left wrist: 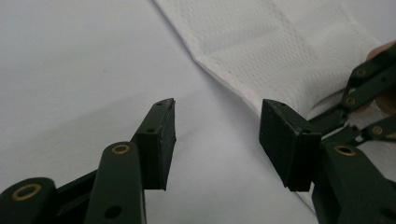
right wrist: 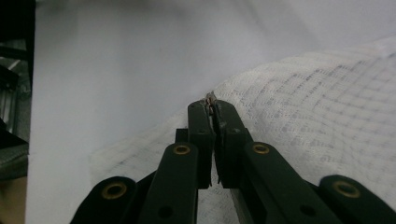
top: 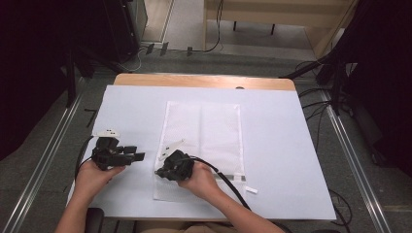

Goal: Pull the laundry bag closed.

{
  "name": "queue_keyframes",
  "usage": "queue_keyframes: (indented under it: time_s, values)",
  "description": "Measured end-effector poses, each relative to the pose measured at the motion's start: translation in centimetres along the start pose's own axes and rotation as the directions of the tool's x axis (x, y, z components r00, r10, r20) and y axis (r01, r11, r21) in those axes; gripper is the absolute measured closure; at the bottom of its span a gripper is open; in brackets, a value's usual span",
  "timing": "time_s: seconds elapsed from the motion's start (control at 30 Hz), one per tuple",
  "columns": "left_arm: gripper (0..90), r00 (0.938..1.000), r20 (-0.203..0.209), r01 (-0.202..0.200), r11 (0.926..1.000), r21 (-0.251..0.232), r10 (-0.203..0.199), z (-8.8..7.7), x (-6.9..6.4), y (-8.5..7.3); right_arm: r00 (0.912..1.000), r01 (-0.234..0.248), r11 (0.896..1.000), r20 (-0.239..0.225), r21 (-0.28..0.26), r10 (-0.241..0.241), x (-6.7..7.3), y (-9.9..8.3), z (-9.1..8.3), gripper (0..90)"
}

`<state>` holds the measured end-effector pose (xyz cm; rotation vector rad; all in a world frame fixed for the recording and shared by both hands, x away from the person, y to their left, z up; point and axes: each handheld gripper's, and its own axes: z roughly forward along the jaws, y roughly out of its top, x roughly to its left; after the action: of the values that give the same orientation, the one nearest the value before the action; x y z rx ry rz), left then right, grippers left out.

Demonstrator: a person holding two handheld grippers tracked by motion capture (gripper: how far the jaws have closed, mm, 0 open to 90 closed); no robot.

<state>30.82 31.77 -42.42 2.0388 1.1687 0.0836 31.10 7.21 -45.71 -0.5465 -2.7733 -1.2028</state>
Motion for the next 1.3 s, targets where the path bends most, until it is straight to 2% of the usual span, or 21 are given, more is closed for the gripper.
queue_keyframes:
  time_s: [0.03, 0.07, 0.17, 0.3, 0.33, 0.4, 0.43, 0.53, 0.73, 0.8, 0.87, 0.93, 1.07, 1.3]
  values:
    - [47.9, 0.9998, 0.018, -0.011, 0.9999, -0.005, 0.012, 0.0, -0.2, 0.0, 0.9999, -0.01, 1.0, -0.007, -0.019, 0.01, -0.2, 0.2, -0.6, 88.1]
    - [48.0, 0.9998, 0.018, -0.011, 0.9999, -0.005, 0.012, 0.0, -0.2, 0.0, 0.9999, -0.01, 1.0, -0.007, -0.019, 0.01, -0.2, 0.2, -0.6, 88.1]
    - [47.8, 0.9982, 0.038, -0.046, 0.9989, 0.006, 0.045, 0.1, -0.8, 0.0, 0.9993, -0.03, 0.999, -0.022, -0.029, 0.029, -0.7, 0.3, -1.3, 88.0]
    - [48.0, 0.9936, 0.082, -0.081, 0.996, 0.036, 0.078, 0.5, -1.4, 0.0, 0.9995, -0.027, 0.999, -0.017, -0.036, 0.026, -0.7, 0.5, -1.8, 88.0]
    - [48.3, 0.9936, 0.082, -0.081, 0.996, 0.036, 0.078, 0.5, -1.4, 0.0, 0.9996, -0.025, 0.999, -0.014, -0.037, 0.024, -0.8, 0.6, -1.8, 88.0]
    - [48.7, 0.9902, 0.102, -0.101, 0.9937, 0.049, 0.096, 0.7, -1.7, -0.1, 0.9996, -0.027, 0.999, -0.011, -0.04, 0.027, -0.8, 0.6, -1.9, 88.0]
    - [49.1, 0.9877, 0.115, -0.113, 0.9918, 0.06, 0.105, 0.8, -1.9, -0.1, 0.999, -0.043, 0.998, -0.014, -0.044, 0.042, -1.0, 0.7, -2.0, 88.0]
    - [49.1, 0.9845, 0.133, -0.124, 0.9899, 0.068, 0.114, 0.9, -2.1, -0.2, 0.9988, -0.047, 0.998, -0.018, -0.048, 0.046, -1.1, 0.8, -2.1, 88.0]
    - [48.3, 0.9811, 0.155, -0.129, 0.9881, 0.083, 0.115, 1.2, -2.5, -0.3, 0.999, -0.043, 0.998, -0.016, -0.054, 0.042, -1.3, 1.0, -2.3, 88.0]
    - [46.9, 0.9766, 0.179, -0.142, 0.9824, 0.121, 0.12, 1.9, -2.9, -0.3, 0.9987, -0.05, 0.997, -0.014, -0.059, 0.05, -1.2, 1.1, -2.4, 88.0]
    - [46.9, 0.9775, 0.173, -0.148, 0.9774, 0.152, 0.121, 2.5, -3.1, -0.3, 0.9988, -0.048, 0.997, -0.015, -0.061, 0.047, -1.2, 1.3, -2.4, 88.0]
    - [47.2, 0.9759, 0.186, -0.145, 0.9761, 0.161, 0.115, 2.9, -3.2, -0.2, 0.9991, -0.038, 0.997, -0.019, -0.069, 0.037, -1.2, 1.4, -2.5, 88.0]
    - [48.7, 0.9726, 0.195, -0.161, 0.9717, 0.172, 0.127, 3.4, -3.5, -0.1, 0.9989, -0.043, 0.996, -0.024, -0.076, 0.041, -1.1, 1.6, -2.6, 88.0]
    - [57.6, 0.9721, 0.211, -0.142, 0.9735, 0.179, 0.103, 3.8, -3.3, 0.1, 0.9989, -0.034, 0.996, -0.036, -0.077, 0.031, -1.0, 1.7, -2.7, 88.0]
